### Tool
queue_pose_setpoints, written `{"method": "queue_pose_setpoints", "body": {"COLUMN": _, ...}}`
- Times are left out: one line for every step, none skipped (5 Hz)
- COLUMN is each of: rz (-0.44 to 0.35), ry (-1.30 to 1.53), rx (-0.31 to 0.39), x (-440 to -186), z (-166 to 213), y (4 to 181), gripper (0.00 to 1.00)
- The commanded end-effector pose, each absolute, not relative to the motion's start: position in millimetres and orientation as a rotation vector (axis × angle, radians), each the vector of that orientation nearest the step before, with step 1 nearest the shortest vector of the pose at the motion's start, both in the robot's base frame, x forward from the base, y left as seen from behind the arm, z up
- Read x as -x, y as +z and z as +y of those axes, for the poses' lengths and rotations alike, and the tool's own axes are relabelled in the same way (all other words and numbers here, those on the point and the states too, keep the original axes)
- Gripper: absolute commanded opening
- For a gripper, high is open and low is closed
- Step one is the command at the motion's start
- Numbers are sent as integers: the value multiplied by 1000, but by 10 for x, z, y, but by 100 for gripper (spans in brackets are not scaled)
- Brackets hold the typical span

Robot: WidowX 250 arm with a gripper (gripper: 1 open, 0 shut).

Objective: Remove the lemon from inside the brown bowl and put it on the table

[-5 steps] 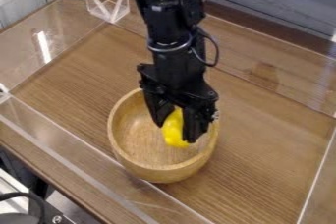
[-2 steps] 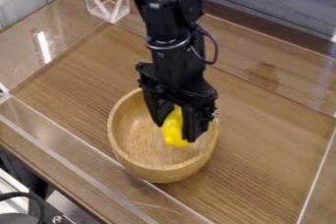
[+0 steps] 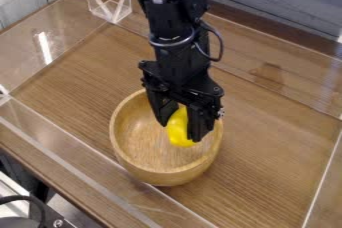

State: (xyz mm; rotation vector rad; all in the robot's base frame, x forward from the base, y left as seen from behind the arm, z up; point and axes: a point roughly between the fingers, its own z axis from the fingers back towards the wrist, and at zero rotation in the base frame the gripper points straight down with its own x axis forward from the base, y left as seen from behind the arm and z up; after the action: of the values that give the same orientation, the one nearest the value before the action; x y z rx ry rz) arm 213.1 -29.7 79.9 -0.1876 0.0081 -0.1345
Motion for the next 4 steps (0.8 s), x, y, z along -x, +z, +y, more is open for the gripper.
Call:
{"method": "queue_pose_setpoints", "body": {"rz": -57, "ry": -145, "rx": 187, "x": -2220, "z": -320, "y": 961, "gripper": 0}}
{"method": "queue_pose_setpoints", "body": {"rz": -58, "ry": -144, "rx": 189, "x": -2217, "z": -332, "y": 974, "gripper": 0}}
{"method": "queue_pose_setpoints", "body": {"rz": -59, "ry": -144, "rx": 191, "x": -2214, "z": -344, "y": 987, "gripper": 0}}
{"method": "queue_pose_setpoints", "body": {"rz": -60, "ry": -145, "rx": 193, "x": -2211, "z": -355, "y": 1000, "gripper": 0}}
